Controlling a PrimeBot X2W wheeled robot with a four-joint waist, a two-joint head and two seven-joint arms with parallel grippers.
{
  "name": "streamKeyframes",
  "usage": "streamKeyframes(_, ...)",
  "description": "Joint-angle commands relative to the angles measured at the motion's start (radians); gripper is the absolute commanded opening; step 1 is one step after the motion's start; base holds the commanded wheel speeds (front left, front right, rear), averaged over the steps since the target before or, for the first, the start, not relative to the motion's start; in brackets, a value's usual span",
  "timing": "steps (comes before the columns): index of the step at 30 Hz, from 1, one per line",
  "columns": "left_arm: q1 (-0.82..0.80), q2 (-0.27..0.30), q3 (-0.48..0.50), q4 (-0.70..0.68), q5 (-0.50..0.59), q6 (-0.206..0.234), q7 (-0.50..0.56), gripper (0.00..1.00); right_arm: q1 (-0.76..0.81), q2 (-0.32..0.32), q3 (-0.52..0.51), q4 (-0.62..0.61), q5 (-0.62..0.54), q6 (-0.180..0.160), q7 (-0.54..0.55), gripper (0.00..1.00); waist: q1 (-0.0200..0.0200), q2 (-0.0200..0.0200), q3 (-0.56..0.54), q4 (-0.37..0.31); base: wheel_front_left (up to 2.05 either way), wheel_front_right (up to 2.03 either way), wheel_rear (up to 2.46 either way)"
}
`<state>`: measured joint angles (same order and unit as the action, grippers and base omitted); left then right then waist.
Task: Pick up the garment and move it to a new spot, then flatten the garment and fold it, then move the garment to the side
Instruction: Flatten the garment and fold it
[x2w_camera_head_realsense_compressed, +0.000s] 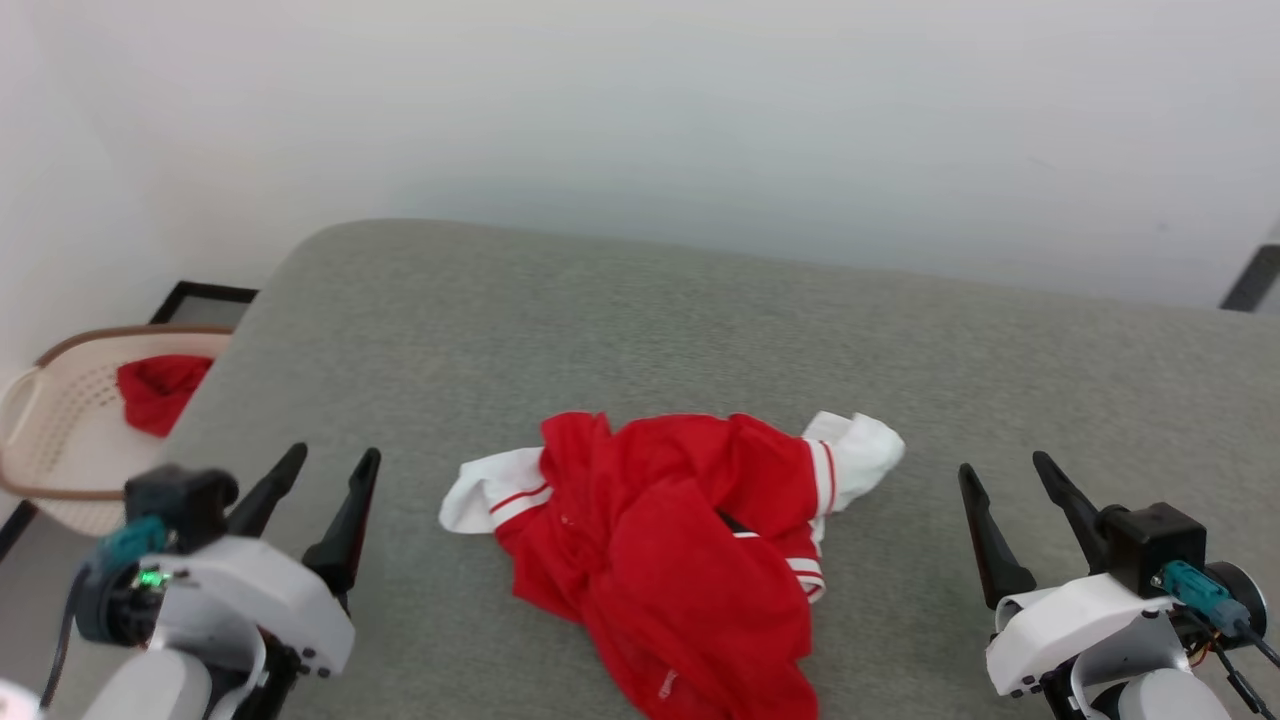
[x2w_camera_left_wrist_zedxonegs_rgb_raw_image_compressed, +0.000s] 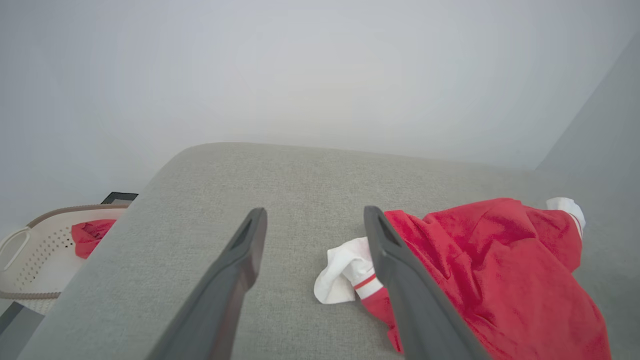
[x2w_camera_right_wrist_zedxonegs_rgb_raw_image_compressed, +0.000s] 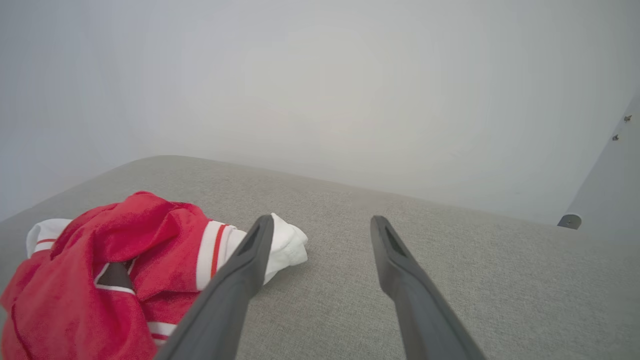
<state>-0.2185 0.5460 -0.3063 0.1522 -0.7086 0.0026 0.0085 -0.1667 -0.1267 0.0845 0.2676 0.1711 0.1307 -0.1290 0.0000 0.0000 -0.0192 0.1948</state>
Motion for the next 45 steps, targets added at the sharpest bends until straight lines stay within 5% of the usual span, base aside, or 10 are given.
streamKeyframes(1,0.017,-0.001,0.008,-0.003,0.01,0.007,-0.028,1.0,0.006,-0.007,0.004,-0.004,0.005,0.0,0.012,1.0,0.0,0.0,-0.009,0.029,0.0,0.0,0.0)
streamKeyframes(11,0.09,-0.07,0.024,0.016,0.011,0.016,-0.202,1.0,-0.099,-0.053,-0.011,-0.005,0.049,0.0,0.216,1.0,0.0,0.0,0.06,0.094,0.0,0.0,0.0)
streamKeyframes(20,0.064,-0.182,0.018,0.08,0.01,-0.024,-0.264,1.0,-0.2,-0.081,-0.021,0.008,0.101,0.0,0.541,1.0,0.0,0.0,0.163,0.18,0.0,0.0,0.0)
streamKeyframes(30,0.028,-0.234,0.041,0.126,0.033,-0.062,-0.274,1.0,-0.237,-0.092,0.043,0.064,0.123,0.0,0.623,1.0,0.0,0.0,0.203,0.208,0.0,0.0,0.0)
streamKeyframes(31,0.026,-0.237,0.044,0.13,0.035,-0.065,-0.273,1.0,-0.24,-0.092,0.049,0.074,0.127,0.0,0.627,0.87,0.0,0.0,0.205,0.208,0.0,0.0,0.0)
streamKeyframes(32,0.025,-0.24,0.047,0.133,0.035,-0.068,-0.273,1.0,-0.244,-0.09,0.046,0.086,0.13,0.0,0.625,0.35,0.0,0.0,0.207,0.207,0.0,0.0,0.0)
streamKeyframes(33,0.025,-0.24,0.047,0.133,0.035,-0.068,-0.273,1.0,-0.244,-0.09,0.046,0.086,0.13,0.0,0.625,0.35,0.0,0.0,0.207,0.207,0.0,0.0,0.0)
streamKeyframes(34,0.023,-0.243,0.052,0.135,0.038,-0.071,-0.274,1.0,-0.249,-0.09,0.047,0.093,0.127,0.0,0.62,0.0,0.0,0.0,0.209,0.207,0.0,0.0,0.0)
streamKeyframes(45,0.05,-0.254,0.113,0.148,0.066,-0.09,-0.272,1.0,-0.279,-0.105,0.038,0.096,0.128,0.0,0.588,0.0,0.0,0.0,0.193,0.146,0.0,0.0,0.0)
